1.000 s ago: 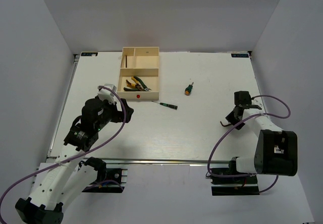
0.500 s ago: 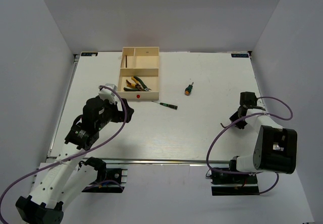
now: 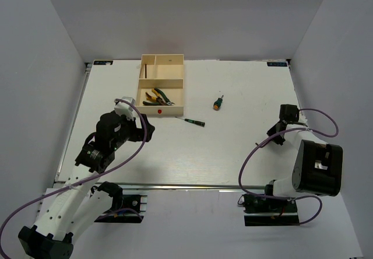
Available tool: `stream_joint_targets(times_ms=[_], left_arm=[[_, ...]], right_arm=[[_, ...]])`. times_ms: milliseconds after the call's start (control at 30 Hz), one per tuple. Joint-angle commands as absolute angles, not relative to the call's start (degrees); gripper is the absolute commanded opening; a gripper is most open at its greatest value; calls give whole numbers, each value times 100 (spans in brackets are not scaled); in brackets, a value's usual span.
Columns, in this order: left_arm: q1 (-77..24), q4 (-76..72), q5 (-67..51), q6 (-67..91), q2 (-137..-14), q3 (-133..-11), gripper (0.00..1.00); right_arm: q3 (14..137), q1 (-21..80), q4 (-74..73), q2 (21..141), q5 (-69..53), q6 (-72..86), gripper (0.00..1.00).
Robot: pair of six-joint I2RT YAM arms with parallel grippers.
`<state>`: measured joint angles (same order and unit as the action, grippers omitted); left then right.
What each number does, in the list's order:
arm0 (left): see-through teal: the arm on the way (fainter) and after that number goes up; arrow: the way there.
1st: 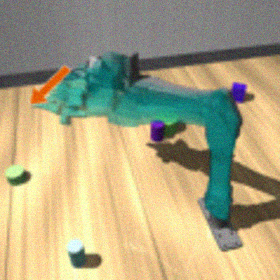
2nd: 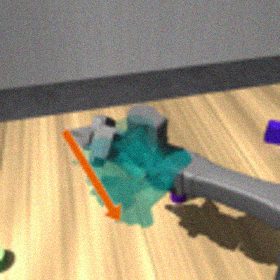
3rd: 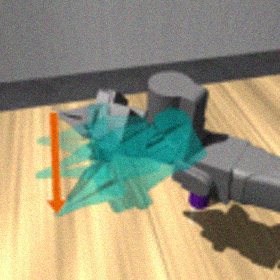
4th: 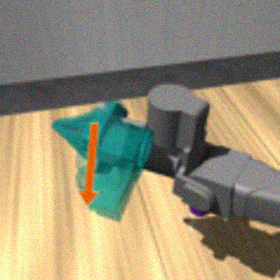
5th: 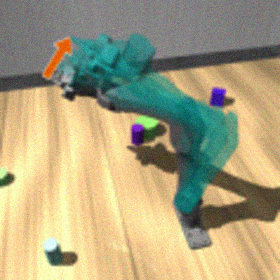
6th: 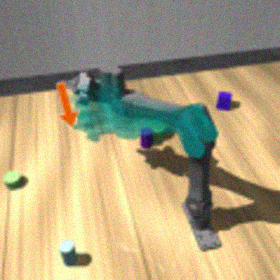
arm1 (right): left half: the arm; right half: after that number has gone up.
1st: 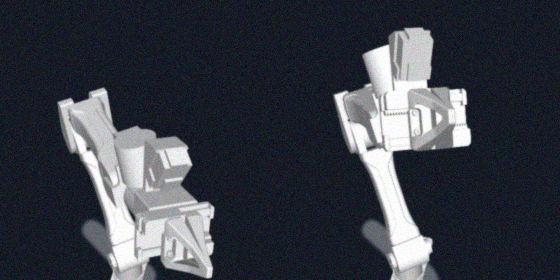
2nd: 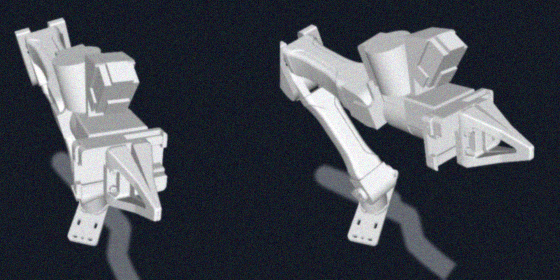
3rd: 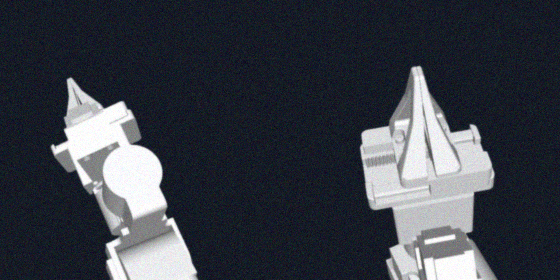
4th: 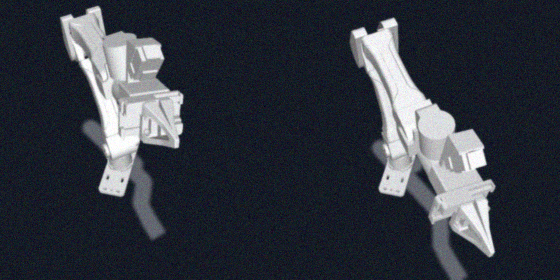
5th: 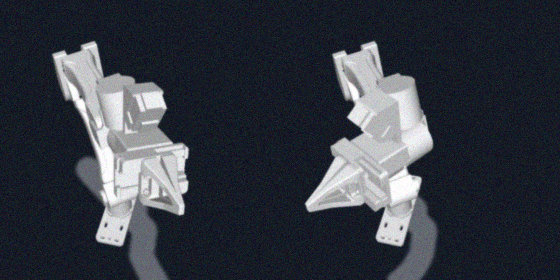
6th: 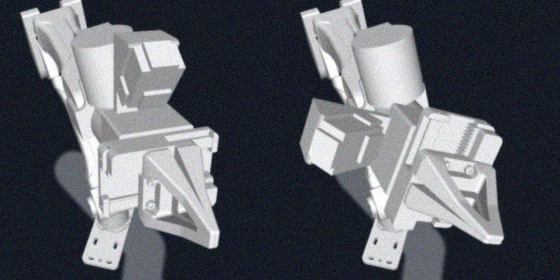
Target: Sort the tools into containers
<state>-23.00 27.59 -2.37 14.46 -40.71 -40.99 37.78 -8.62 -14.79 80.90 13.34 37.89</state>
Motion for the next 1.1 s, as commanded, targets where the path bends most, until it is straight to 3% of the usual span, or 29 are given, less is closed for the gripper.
stream_joint_targets(times_ms=[0, 300, 733, 833, 933, 1067], left_arm=[[-2303, 2804, -281, 1433, -4052, -4105, 98], [-2303, 2804, -290, 1433, -4104, -4105, 98], [-2303, 2812, -237, 1424, -4148, -4113, 98], [-2303, 2812, -237, 1424, -4131, -4113, 98], [-2303, 2804, -255, 1424, -4148, -4113, 98], [-2303, 2813, -229, 1424, -4122, -4113, 98]], right_arm=[[3577, -905, -1925, 8551, 1117, 3630, 26], [3788, -923, -2276, 8894, 941, 3446, 18], [3964, -923, -2690, 9281, 835, 3138, 23], [3999, -914, -2681, 9308, 844, 3094, 16], [3999, -914, -2663, 9299, 818, 3050, 0], [4025, -905, -2601, 9142, 826, 2936, 0]])
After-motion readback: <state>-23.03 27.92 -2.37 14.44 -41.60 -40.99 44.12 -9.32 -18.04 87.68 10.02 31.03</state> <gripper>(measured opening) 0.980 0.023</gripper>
